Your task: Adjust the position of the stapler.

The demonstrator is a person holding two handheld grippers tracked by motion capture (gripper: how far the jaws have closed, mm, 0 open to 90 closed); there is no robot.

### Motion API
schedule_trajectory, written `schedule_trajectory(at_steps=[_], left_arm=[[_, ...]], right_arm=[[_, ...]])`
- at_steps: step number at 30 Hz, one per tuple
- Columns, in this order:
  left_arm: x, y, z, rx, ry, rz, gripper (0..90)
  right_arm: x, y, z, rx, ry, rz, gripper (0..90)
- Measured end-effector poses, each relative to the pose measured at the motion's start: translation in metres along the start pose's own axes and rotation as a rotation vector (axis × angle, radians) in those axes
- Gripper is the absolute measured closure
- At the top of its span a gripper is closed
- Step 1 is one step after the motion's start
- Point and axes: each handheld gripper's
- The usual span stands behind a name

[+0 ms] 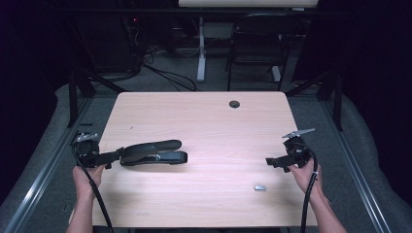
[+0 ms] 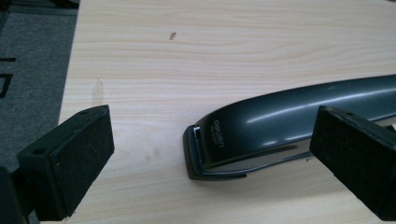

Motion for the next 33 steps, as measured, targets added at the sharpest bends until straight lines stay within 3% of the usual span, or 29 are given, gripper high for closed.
schedule_trajectory(at_steps=[6, 11, 12, 18, 20, 21, 23, 25, 26, 29, 30, 33], left_arm=[[0.010, -0.001, -0.003, -0.013, -0.017, 0.056, 0.1], [0.016, -0.004, -0.005, -0.013, -0.012, 0.059, 0.0], [0.018, -0.006, -0.009, -0.016, -0.037, 0.062, 0.0], [0.021, -0.012, -0.018, -0.008, -0.059, 0.063, 0.0], [0.024, -0.014, -0.023, 0.023, -0.101, 0.072, 0.2], [0.027, -0.015, -0.024, 0.018, -0.106, 0.089, 3.2], [0.029, -0.015, -0.023, 0.014, -0.106, 0.103, 19.2], [0.033, -0.014, -0.025, 0.008, -0.093, 0.122, 22.1], [0.035, -0.012, -0.026, 0.012, -0.068, 0.129, 29.6], [0.034, -0.012, -0.026, 0.019, -0.066, 0.124, 40.9], [0.034, -0.010, -0.027, 0.010, -0.035, 0.124, 44.6], [0.033, -0.009, -0.029, 0.019, -0.019, 0.119, 54.4]], right_arm=[[-0.001, 0.001, -0.001, 0.006, -0.010, -0.001, 0.5], [0.002, 0.000, -0.003, 0.013, -0.010, 0.008, 0.6], [0.003, 0.000, -0.003, 0.016, -0.013, 0.016, 0.6], [0.002, 0.000, -0.004, 0.014, -0.020, 0.001, 0.9], [0.001, 0.001, -0.003, 0.009, -0.025, -0.005, 1.0], [0.002, 0.001, -0.002, 0.005, -0.023, -0.009, 1.1], [0.002, 0.000, -0.002, 0.004, -0.023, -0.011, 1.1], [0.001, 0.000, -0.003, 0.008, -0.032, -0.015, 1.3], [0.000, 0.001, -0.004, 0.009, -0.028, -0.021, 1.4], [-0.003, 0.002, -0.005, 0.013, -0.042, -0.032, 1.4], [-0.003, 0.002, -0.004, 0.008, -0.040, -0.036, 1.7], [-0.003, 0.002, -0.003, 0.007, -0.039, -0.036, 1.9]])
Point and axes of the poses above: each handheld gripper's, and its own axes: z roughly backward along the jaws, y roughly out of its underside, x roughly to its left, and after that the axes turned 1 degree about -x, right-handed
